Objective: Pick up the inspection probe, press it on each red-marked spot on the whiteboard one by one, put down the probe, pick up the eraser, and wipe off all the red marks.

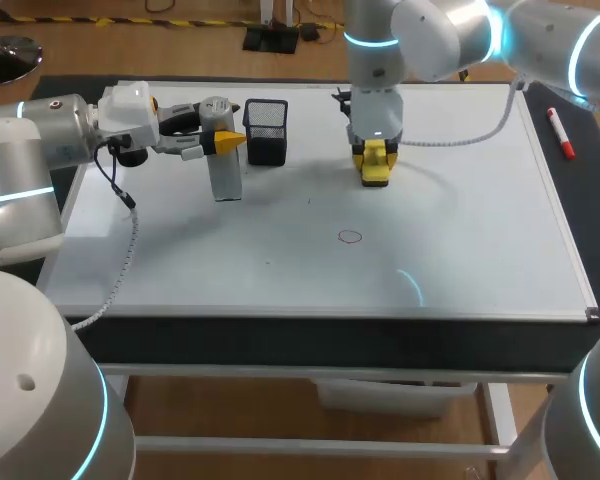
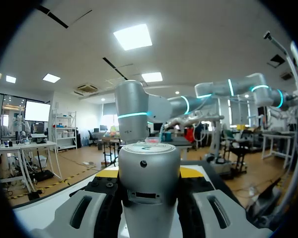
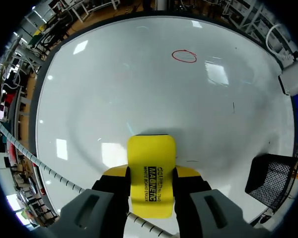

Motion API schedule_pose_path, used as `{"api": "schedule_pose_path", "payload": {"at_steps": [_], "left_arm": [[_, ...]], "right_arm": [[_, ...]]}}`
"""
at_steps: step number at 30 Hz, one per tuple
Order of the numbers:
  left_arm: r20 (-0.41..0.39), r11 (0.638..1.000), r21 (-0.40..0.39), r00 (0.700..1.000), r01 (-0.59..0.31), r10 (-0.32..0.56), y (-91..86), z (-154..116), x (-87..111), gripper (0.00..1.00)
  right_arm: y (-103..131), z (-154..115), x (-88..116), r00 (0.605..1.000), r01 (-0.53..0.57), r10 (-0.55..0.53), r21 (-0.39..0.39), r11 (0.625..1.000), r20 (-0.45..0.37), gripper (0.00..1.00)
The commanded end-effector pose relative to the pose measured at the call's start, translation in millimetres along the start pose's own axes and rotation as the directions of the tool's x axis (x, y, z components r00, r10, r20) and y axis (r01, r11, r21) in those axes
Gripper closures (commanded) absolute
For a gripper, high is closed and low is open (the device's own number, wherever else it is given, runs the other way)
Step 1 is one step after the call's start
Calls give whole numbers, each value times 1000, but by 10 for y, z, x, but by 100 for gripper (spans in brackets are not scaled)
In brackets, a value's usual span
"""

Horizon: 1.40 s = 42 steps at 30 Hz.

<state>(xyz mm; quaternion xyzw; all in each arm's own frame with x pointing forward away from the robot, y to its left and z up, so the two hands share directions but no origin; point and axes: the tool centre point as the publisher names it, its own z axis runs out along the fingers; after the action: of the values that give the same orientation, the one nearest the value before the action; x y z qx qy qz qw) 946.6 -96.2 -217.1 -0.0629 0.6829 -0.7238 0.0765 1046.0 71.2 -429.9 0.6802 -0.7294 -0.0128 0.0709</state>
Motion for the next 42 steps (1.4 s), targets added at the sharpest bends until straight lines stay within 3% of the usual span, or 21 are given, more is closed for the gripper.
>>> {"api": "schedule_pose_path", "payload": {"at_steps": [1, 7, 14, 23, 32, 42], "left_arm": [[-2, 1000, 1, 1000, 0, 0, -8, 2, -8, 100], [-2, 1000, 1, 1000, 0, 0, -8, 2, -8, 100], [-2, 1000, 1, 1000, 0, 0, -8, 2, -8, 100], [-2, 1000, 1, 1000, 0, 0, -8, 2, -8, 100], [-2, 1000, 1, 1000, 0, 0, -8, 2, -8, 100], [-2, 1000, 1, 1000, 0, 0, -8, 2, -8, 100]], "right_arm": [[20, 53, 192, 1000, -12, 12, 6, 1000, 9, 100], [4, -21, 345, 999, -50, 50, 12, 999, 22, 100], [-22, -406, 529, 996, -66, 65, 18, 998, 53, 100], [-130, -752, 937, 987, -126, 118, 67, 990, 113, 100], [-136, -783, 1392, 977, -187, 178, 70, 980, 116, 100], [-57, -775, 1629, 971, -216, 206, 78, 973, 123, 100]]}}
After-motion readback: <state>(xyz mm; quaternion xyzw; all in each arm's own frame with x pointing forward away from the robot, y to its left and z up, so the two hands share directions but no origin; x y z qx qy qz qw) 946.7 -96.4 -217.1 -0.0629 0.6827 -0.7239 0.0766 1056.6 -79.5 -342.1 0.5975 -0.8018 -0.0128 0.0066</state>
